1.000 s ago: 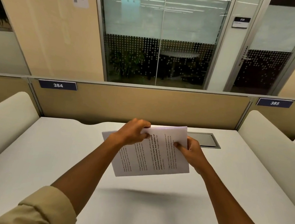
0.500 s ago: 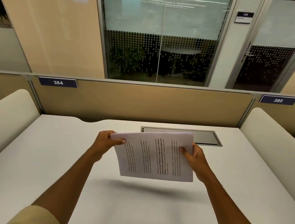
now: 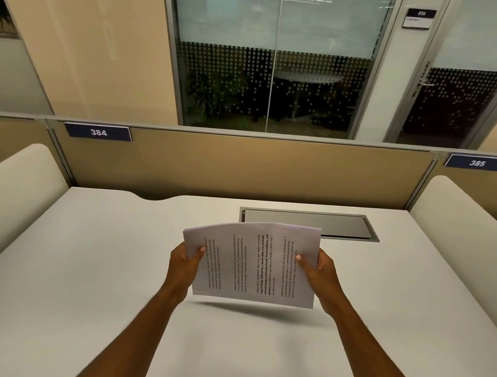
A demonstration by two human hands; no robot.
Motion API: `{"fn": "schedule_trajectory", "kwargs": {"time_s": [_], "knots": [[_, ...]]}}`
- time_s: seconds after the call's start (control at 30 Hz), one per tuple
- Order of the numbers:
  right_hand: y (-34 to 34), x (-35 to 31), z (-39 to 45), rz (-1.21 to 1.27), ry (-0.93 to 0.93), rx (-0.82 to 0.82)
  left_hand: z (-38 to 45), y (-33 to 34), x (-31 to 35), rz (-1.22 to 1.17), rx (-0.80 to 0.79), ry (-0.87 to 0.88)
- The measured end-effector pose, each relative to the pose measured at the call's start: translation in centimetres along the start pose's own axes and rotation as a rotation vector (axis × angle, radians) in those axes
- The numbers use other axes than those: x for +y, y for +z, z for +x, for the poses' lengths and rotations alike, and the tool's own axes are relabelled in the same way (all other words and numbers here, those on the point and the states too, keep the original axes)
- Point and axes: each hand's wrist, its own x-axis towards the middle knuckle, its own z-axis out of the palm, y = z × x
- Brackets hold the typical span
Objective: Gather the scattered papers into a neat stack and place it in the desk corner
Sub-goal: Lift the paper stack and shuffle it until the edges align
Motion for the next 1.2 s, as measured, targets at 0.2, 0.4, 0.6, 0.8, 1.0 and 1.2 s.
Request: {"fn": "schedule_trajectory", "kwargs": {"time_s": [0.2, 0.4, 0.6, 0.8, 1.0, 1.2], "knots": [[0.8, -0.2, 0.2, -0.012, -0.002, 0.057, -0.3, 0.2, 0.0, 0.015, 0.044, 0.039], [1.6, 2.8, -1.3, 0.017, 0.073, 0.068, -1.6, -0.3, -2.4, 0.058, 0.025, 0.008], [1.9, 4.2, -2.0, 0.04, 0.117, 0.049, -2.5, -0.4, -4.3, 0.111, -0.01, -0.035], [1.6, 3.7, -1.6, 0.029, 0.086, 0.048, -2.1, -0.6, -3.9, 0.12, 0.01, -0.021], [2.0, 4.9, -2.4, 0.045, 0.118, 0.052, -3.1, -0.5, -4.8, 0.149, -0.014, -0.044], [1.4, 4.2, -1.6, 0.002, 0.101, 0.038, -2.4, -0.9, -3.5, 0.231, -0.055, -0.027]]}}
